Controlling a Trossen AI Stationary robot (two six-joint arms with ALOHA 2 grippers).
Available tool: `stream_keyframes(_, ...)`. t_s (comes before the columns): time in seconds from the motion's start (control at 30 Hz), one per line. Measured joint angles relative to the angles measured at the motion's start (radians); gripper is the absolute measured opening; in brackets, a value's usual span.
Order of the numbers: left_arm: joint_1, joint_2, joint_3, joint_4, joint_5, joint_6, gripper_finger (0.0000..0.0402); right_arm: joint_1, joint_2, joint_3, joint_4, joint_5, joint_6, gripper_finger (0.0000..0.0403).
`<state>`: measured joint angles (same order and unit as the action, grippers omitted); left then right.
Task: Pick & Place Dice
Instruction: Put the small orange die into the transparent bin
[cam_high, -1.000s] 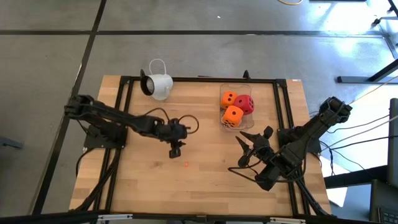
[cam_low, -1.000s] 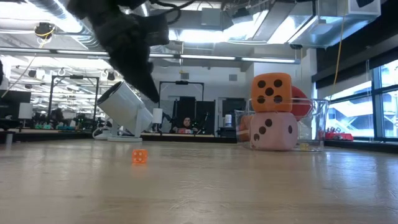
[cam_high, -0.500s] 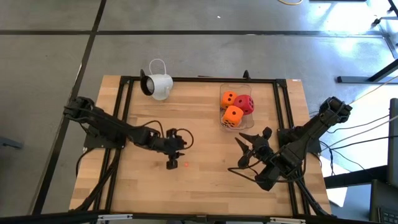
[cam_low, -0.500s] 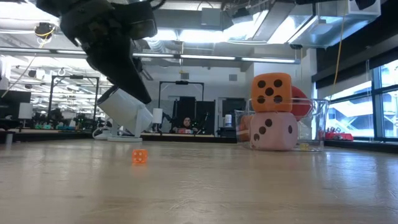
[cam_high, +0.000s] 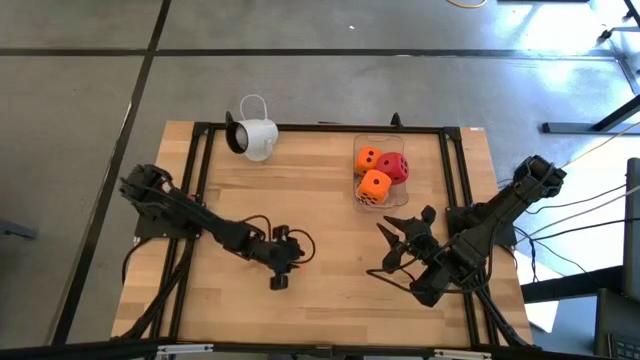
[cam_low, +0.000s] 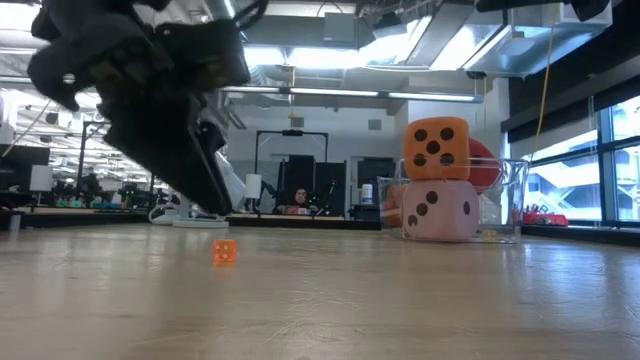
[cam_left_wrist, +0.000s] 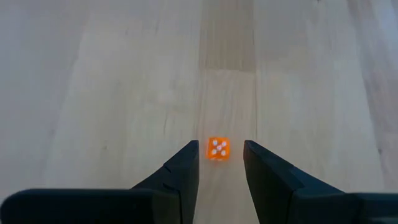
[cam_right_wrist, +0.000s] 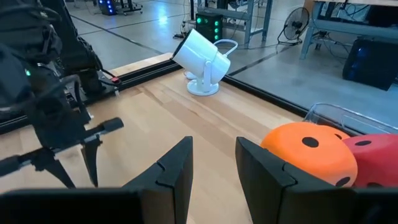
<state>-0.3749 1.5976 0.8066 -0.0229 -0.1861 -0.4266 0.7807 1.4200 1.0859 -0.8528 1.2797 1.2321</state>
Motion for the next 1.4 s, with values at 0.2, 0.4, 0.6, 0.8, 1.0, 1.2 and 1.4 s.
stream_keyframes(0.2,-0.004,0.064,0.0,0.027,0.014,-0.033,0.0118,0.0,0.0,0.0,0.008,-0.016,0.003,0.0121)
stream_keyframes(0.4,-0.004,0.091,0.0,0.036,0.021,-0.049,0.012,0.0,0.0,0.0,0.008,-0.016,0.003,0.0121)
stream_keyframes(0.6,-0.004,0.092,0.0,0.053,0.02,-0.043,0.0117,0.0,0.0,0.0,0.008,-0.016,0.002,0.0121)
stream_keyframes(0.8,-0.004,0.093,0.0,0.057,-0.006,-0.034,0.0116,0.0,0.0,0.0,0.008,-0.016,0.002,0.0121)
stream_keyframes(1.0,-0.004,0.093,0.0,0.057,-0.005,-0.033,0.0116,0.0,0.0,0.0,0.008,-0.016,0.002,0.0121)
stream_keyframes(1.2,-0.004,0.093,0.0,0.057,-0.004,-0.033,0.0116,0.0,0.0,0.0,0.008,-0.016,0.002,0.0121)
stream_keyframes(1.4,-0.006,0.113,0.0,0.075,-0.004,-0.033,0.0108,0.0,0.0,0.0,0.009,-0.016,0.002,0.0121)
